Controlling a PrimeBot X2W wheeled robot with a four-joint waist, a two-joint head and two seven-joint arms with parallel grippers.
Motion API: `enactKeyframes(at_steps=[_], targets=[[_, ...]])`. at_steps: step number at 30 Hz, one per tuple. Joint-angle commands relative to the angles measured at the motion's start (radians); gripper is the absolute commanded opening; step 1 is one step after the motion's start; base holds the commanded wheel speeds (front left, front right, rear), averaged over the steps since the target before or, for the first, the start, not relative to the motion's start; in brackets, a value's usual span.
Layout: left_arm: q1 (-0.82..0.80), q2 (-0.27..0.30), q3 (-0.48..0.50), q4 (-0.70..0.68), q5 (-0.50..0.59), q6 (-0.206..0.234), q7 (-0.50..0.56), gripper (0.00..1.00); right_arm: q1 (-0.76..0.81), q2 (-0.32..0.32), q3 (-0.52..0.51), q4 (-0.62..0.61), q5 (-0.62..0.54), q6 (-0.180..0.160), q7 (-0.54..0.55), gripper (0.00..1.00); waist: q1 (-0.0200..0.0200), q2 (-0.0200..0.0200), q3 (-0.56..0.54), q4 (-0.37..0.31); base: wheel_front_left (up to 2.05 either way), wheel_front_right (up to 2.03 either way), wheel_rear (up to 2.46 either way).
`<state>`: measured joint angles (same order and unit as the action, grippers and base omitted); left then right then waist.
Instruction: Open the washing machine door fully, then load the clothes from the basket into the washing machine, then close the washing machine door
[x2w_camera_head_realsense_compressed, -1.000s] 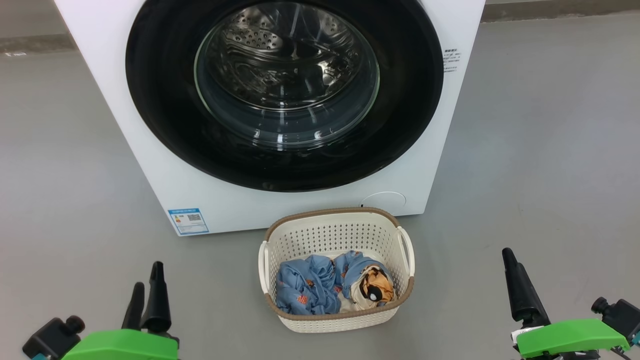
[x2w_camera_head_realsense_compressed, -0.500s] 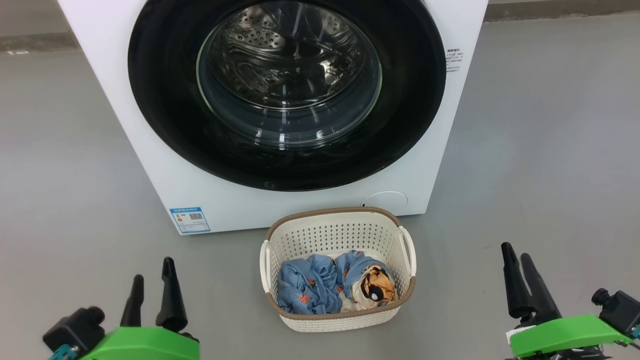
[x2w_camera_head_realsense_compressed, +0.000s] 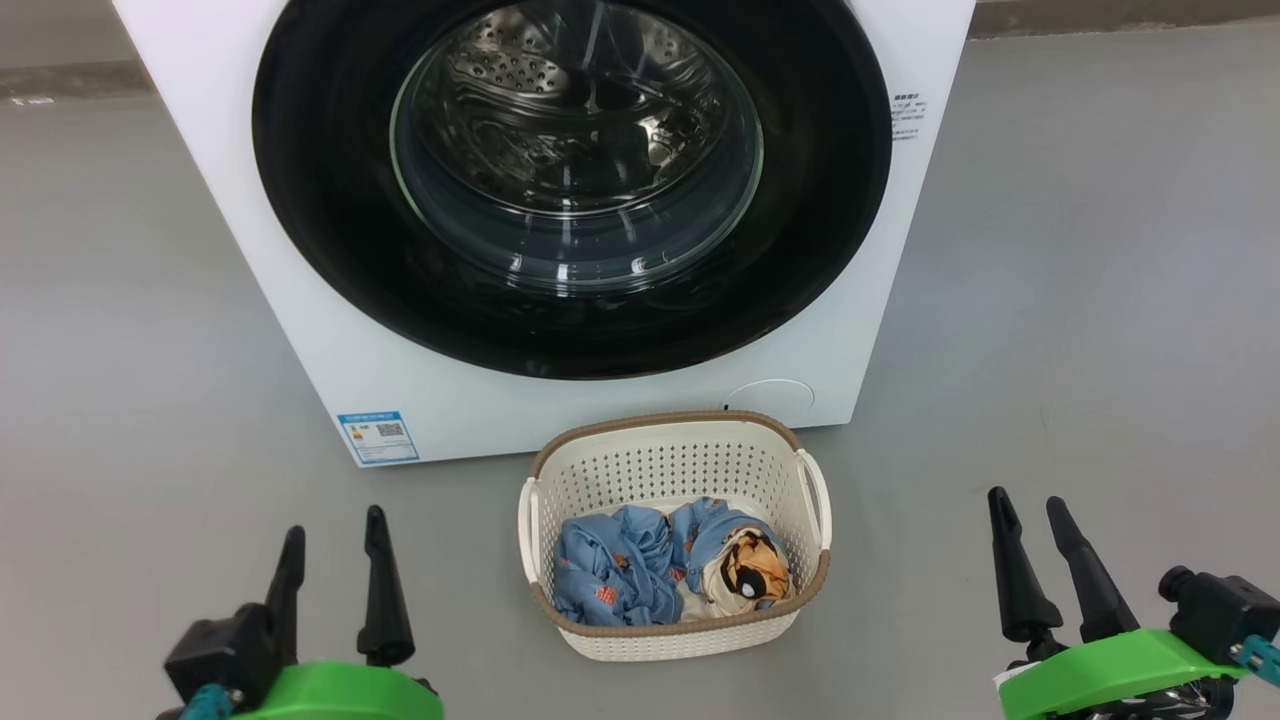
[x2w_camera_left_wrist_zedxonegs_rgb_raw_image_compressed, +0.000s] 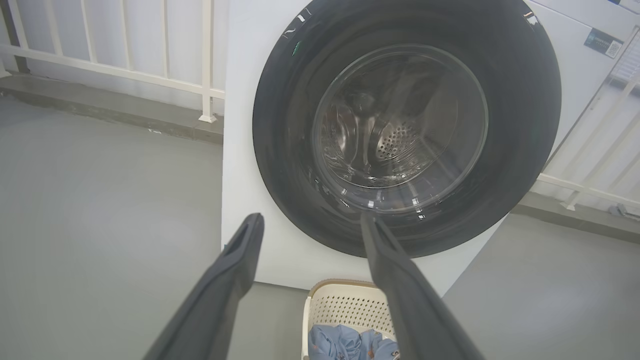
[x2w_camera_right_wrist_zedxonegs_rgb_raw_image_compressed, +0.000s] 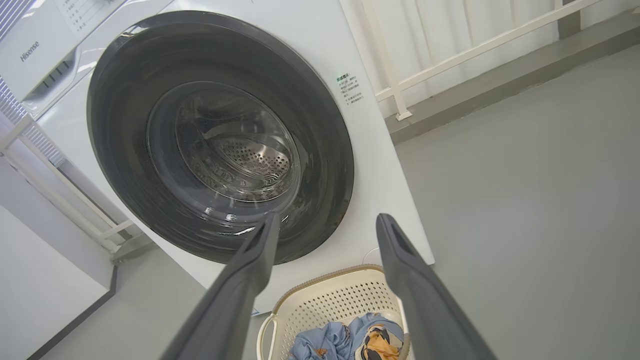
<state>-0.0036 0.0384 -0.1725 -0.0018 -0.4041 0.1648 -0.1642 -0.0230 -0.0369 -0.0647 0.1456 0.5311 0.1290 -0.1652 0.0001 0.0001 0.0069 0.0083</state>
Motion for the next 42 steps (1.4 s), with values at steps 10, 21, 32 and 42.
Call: enactKeyframes(at_steps=[10,21,32,42], targets=[[-0.022,0.036,-0.037,-0.001,0.173,0.057,-0.041,1.00,-0.052,-0.011,0.031,-0.018,-0.180,0.001,-0.040,1.00,-0.0001,-0.0001,0.000,0.002,0.00,0.00,0.00],[-0.007,0.033,-0.062,0.041,0.208,0.033,-0.073,1.00,-0.056,-0.012,0.036,0.011,-0.320,0.002,-0.062,1.00,-0.0001,-0.0001,-0.006,0.006,0.00,0.00,0.00],[-0.001,0.018,-0.041,0.057,0.241,0.003,-0.098,1.00,-0.061,-0.013,0.045,0.017,-0.419,0.002,-0.077,1.00,-0.0001,-0.0001,-0.007,0.005,0.00,0.00,0.00],[-0.001,0.013,-0.029,0.079,0.230,-0.016,-0.098,1.00,-0.062,-0.013,0.041,0.023,-0.416,0.002,-0.079,1.00,-0.0001,-0.0001,-0.009,0.005,0.00,0.00,0.00]])
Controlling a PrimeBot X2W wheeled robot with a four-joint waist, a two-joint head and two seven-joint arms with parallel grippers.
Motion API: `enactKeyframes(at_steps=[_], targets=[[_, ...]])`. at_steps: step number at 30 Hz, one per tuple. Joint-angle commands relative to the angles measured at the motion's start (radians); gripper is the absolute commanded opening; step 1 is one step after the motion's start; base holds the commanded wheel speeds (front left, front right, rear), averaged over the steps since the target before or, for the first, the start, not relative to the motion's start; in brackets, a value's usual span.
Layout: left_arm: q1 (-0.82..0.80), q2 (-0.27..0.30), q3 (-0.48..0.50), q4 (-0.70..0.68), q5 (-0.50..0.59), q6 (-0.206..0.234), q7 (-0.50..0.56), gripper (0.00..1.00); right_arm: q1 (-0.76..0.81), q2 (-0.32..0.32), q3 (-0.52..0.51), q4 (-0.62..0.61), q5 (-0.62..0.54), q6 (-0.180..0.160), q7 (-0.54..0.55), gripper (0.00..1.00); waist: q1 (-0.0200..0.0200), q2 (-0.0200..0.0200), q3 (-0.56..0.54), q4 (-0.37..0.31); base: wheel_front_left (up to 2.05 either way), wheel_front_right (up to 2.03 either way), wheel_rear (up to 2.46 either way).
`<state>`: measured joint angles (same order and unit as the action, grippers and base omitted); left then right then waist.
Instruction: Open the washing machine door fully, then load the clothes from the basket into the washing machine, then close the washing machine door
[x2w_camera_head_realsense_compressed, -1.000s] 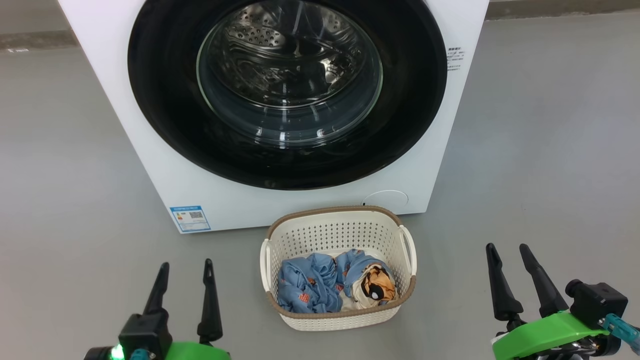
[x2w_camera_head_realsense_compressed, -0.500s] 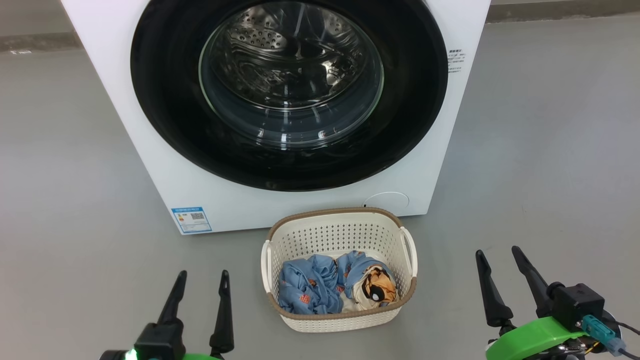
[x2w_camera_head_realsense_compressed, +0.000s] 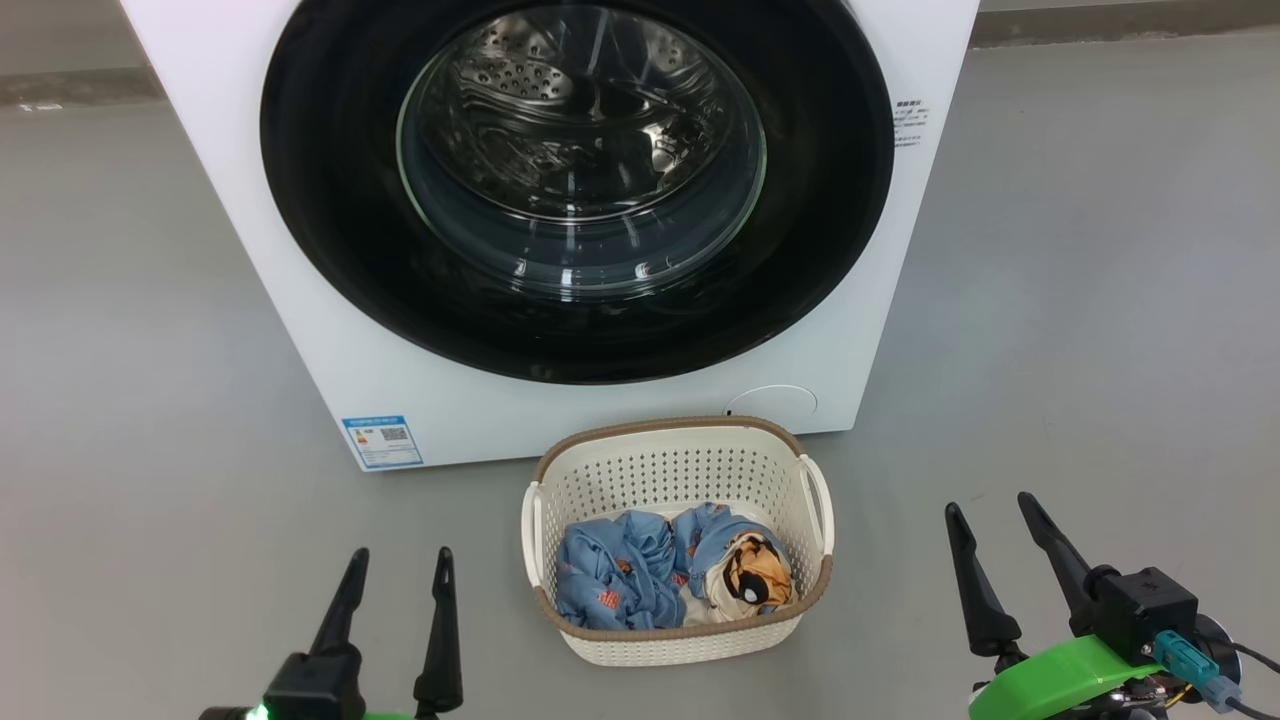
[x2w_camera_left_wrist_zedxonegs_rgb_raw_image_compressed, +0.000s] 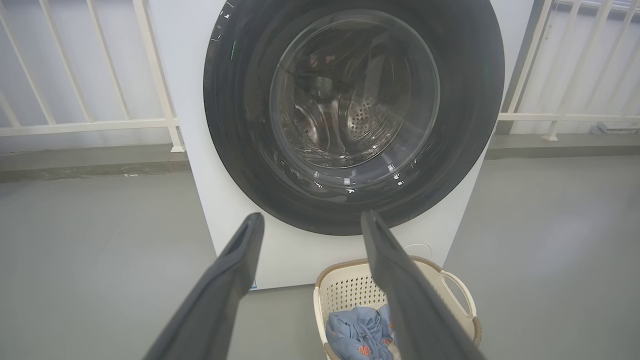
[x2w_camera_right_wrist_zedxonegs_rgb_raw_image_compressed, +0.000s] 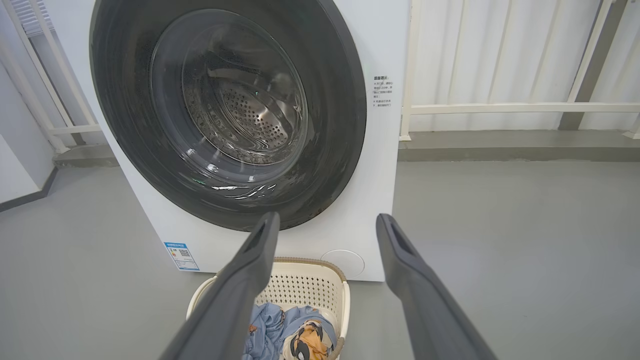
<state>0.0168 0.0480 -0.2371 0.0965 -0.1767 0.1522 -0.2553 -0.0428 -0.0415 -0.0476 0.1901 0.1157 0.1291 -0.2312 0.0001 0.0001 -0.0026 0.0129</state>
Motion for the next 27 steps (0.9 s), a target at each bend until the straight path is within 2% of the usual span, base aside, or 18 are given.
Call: enactKeyframes(at_steps=[1,27], targets=[[-0.021,0.003,0.036,-0.016,0.001,-0.004,-0.006,1.00,-0.042,-0.009,0.023,-0.020,-0.001,0.002,-0.013,1.00,0.0000,-0.0001,0.000,0.000,0.00,0.00,0.00],[-0.016,0.002,0.025,-0.002,-0.006,0.006,-0.006,1.00,-0.041,-0.009,0.028,-0.010,0.005,0.002,-0.013,1.00,0.0000,-0.0001,-0.001,-0.003,0.00,0.00,0.00]])
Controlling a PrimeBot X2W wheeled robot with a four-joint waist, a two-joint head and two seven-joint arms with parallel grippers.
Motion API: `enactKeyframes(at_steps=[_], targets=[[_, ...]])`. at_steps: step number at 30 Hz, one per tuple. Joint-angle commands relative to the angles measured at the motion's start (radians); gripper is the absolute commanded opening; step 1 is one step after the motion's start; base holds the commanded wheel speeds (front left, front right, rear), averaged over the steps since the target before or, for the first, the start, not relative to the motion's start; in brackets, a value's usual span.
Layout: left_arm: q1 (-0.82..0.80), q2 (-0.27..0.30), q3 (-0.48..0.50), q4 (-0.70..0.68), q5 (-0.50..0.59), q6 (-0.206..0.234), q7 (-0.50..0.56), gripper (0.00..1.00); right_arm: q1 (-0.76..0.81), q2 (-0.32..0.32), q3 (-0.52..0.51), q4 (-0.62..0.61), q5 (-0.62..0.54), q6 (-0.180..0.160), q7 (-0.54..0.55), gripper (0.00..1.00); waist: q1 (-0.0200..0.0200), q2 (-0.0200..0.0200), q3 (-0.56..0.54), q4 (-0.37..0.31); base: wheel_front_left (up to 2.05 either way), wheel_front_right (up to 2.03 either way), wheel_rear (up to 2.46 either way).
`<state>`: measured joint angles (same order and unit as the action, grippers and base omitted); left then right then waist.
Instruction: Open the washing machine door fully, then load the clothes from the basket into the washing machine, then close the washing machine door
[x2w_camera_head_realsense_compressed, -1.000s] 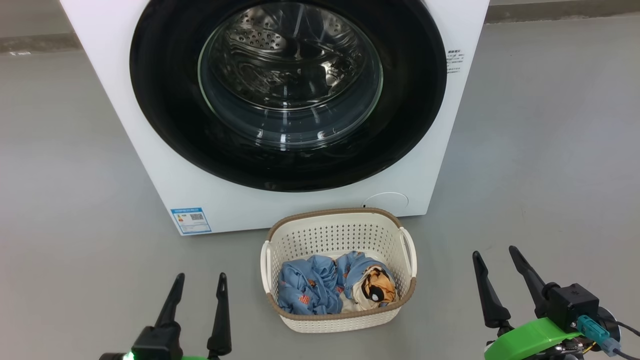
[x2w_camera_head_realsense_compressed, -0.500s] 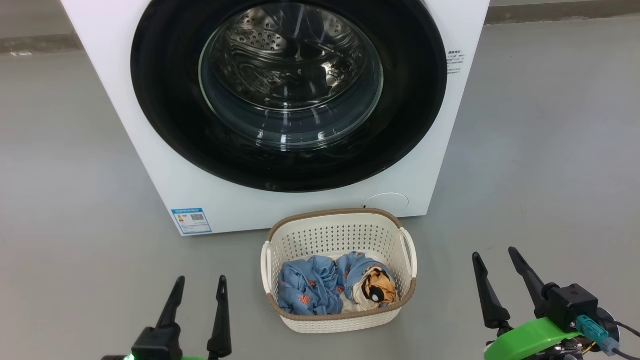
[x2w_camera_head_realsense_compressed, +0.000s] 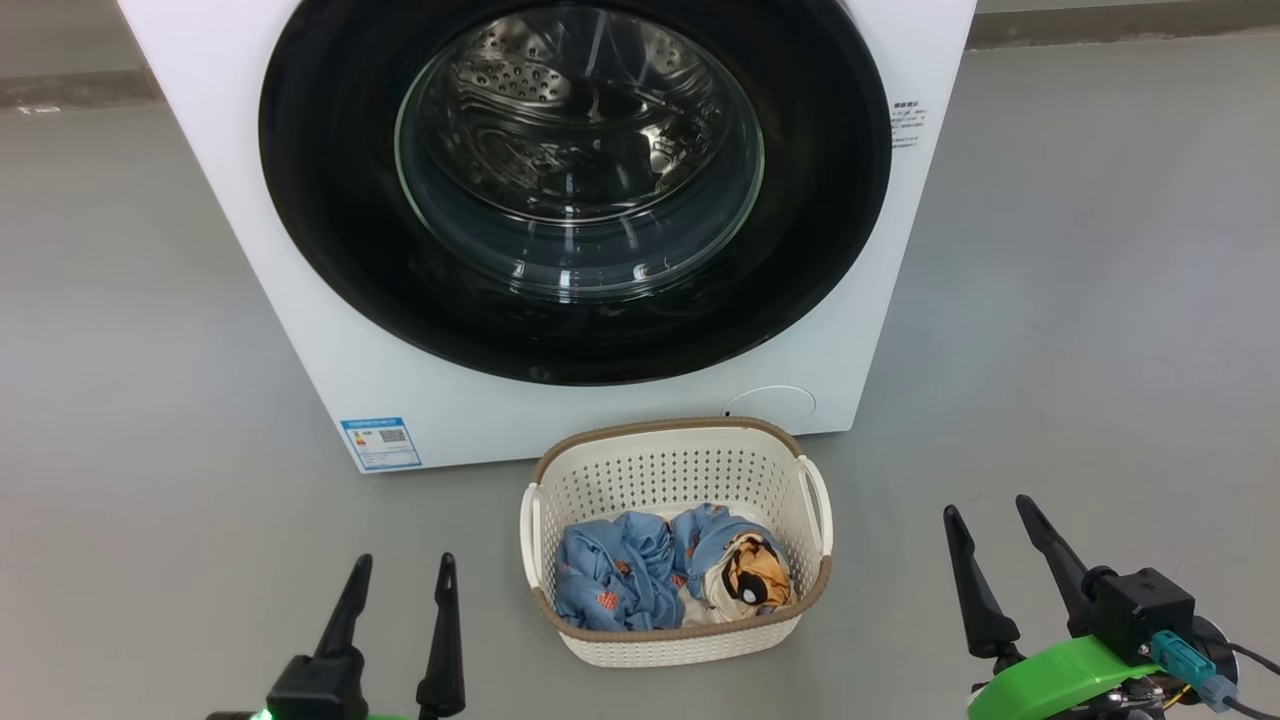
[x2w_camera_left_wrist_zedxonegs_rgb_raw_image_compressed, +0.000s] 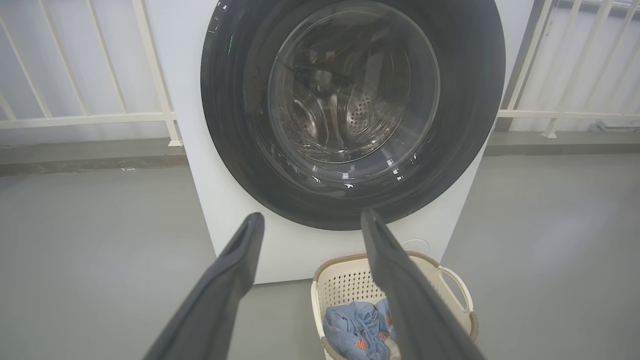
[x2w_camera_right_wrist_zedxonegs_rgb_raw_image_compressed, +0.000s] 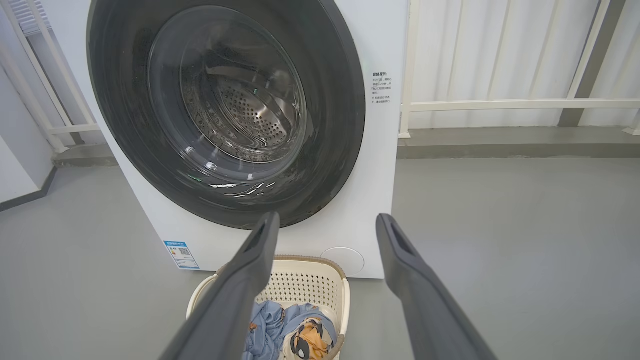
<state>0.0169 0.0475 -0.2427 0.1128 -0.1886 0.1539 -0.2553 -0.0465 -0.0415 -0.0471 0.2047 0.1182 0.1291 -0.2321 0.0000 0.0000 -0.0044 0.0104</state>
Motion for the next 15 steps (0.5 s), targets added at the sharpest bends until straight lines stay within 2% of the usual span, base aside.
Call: enactKeyframes(at_steps=[1,15], targets=[[-0.016,0.003,0.031,-0.019,0.005,0.004,-0.006,1.00,-0.037,-0.009,0.027,-0.024,0.002,0.002,-0.012,1.00,0.0000,0.0000,0.001,0.000,0.00,0.00,0.00],[-0.014,0.003,0.027,-0.015,-0.019,-0.005,-0.006,1.00,-0.036,-0.009,0.024,-0.025,0.005,0.002,-0.009,1.00,0.0000,0.0000,0.005,0.001,0.00,0.00,0.00]])
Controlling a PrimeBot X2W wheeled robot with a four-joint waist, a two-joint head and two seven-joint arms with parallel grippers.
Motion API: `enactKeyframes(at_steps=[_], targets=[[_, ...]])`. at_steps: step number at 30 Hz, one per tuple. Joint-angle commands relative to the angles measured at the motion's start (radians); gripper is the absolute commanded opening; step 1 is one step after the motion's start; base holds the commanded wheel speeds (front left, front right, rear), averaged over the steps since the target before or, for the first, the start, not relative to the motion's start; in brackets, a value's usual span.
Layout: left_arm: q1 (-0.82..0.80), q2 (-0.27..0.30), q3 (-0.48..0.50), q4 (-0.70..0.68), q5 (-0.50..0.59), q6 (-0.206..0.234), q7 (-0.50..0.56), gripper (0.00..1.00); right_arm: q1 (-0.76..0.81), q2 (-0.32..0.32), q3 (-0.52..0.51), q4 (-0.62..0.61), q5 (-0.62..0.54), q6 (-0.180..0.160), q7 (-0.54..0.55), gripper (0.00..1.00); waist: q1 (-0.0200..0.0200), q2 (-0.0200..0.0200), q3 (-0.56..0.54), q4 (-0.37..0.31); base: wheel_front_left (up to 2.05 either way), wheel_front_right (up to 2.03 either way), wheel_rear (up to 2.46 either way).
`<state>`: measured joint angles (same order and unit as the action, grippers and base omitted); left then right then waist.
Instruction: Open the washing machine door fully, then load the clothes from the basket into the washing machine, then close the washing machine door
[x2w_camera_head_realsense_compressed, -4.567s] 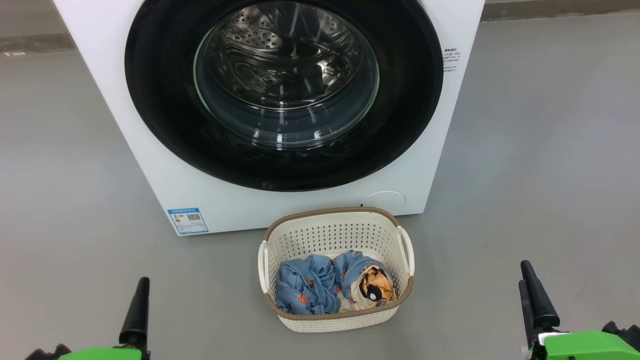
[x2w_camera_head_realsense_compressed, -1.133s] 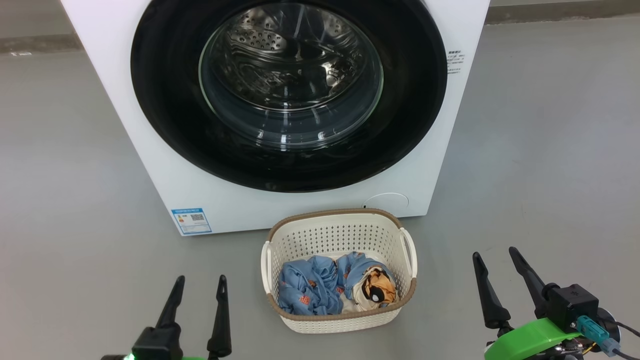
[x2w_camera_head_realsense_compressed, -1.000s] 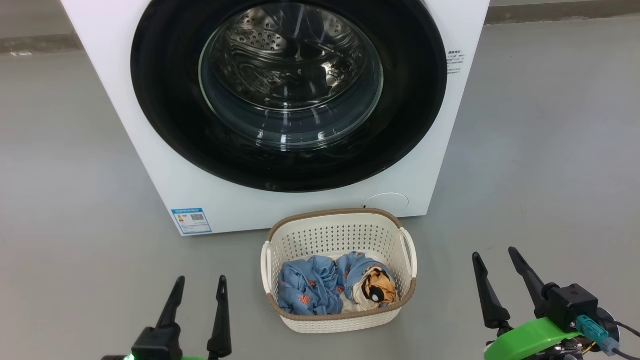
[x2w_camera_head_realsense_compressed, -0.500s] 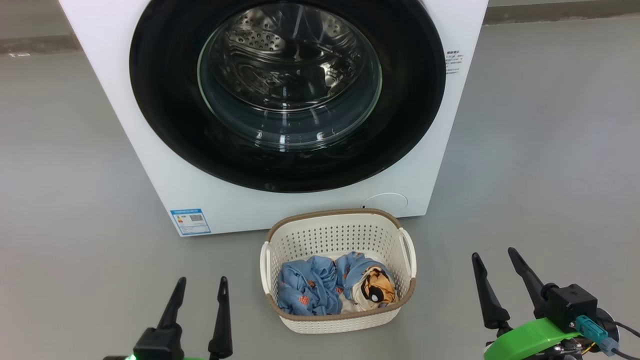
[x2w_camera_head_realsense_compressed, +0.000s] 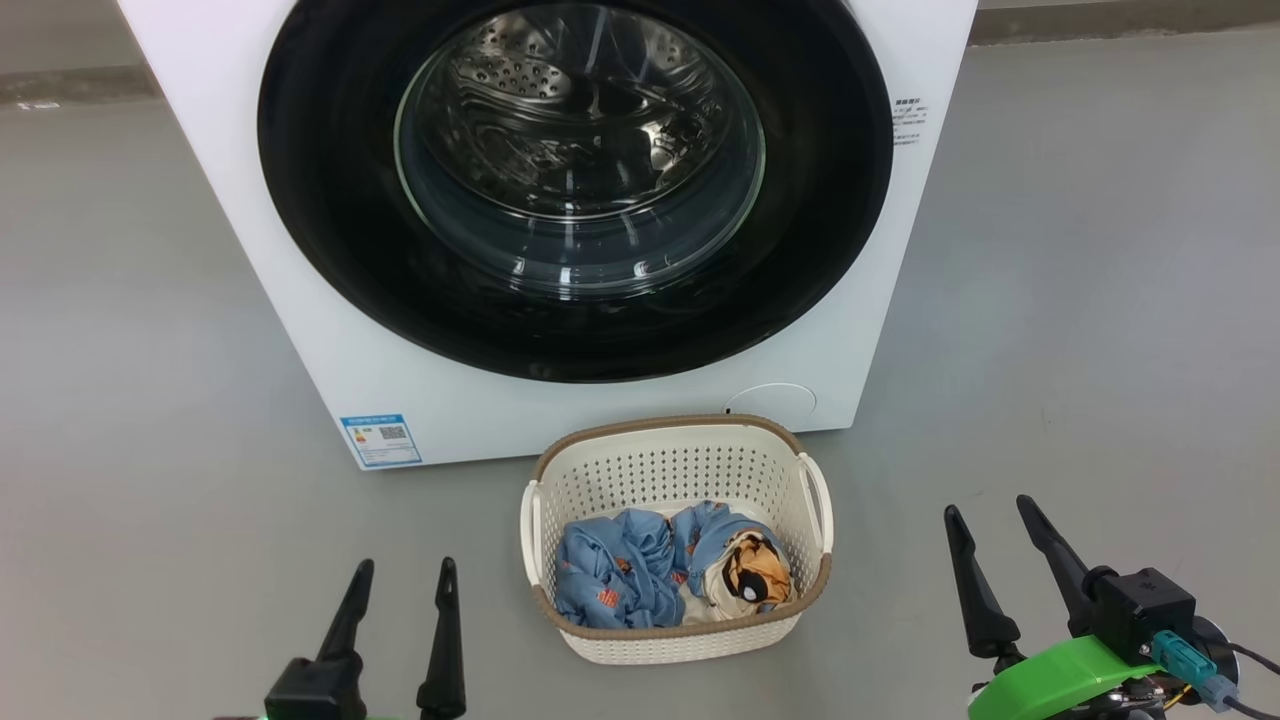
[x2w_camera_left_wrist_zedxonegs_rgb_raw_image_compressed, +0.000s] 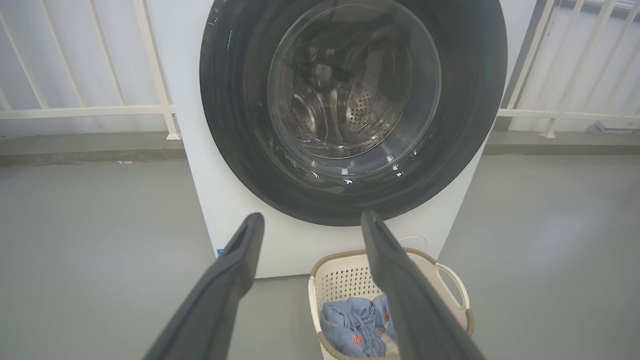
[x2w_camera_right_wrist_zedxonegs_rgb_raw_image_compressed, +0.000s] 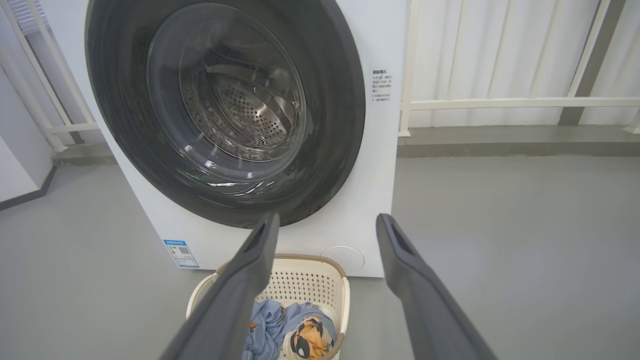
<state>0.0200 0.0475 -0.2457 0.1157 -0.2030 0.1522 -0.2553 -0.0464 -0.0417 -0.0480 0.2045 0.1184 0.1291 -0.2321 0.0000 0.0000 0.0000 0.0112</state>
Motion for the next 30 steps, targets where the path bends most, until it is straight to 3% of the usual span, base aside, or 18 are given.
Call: enactKeyframes(at_steps=[1,16,30], targets=[[-0.018,0.003,0.031,-0.015,-0.010,-0.006,-0.006,1.00,-0.036,-0.009,0.025,-0.024,0.003,0.002,-0.009,1.00,0.0000,0.0000,0.001,0.001,0.00,0.00,0.00],[-0.029,0.003,0.026,-0.012,0.000,-0.040,-0.006,1.00,-0.045,-0.009,0.016,-0.026,-0.005,0.002,-0.008,1.00,0.0000,0.0000,0.019,0.007,0.14,0.14,-0.28],[-0.030,0.003,0.031,-0.024,-0.006,-0.042,-0.006,1.00,-0.052,-0.009,0.016,-0.014,-0.005,0.002,-0.010,1.00,0.0000,0.0000,0.021,0.003,1.04,1.04,-2.08]])
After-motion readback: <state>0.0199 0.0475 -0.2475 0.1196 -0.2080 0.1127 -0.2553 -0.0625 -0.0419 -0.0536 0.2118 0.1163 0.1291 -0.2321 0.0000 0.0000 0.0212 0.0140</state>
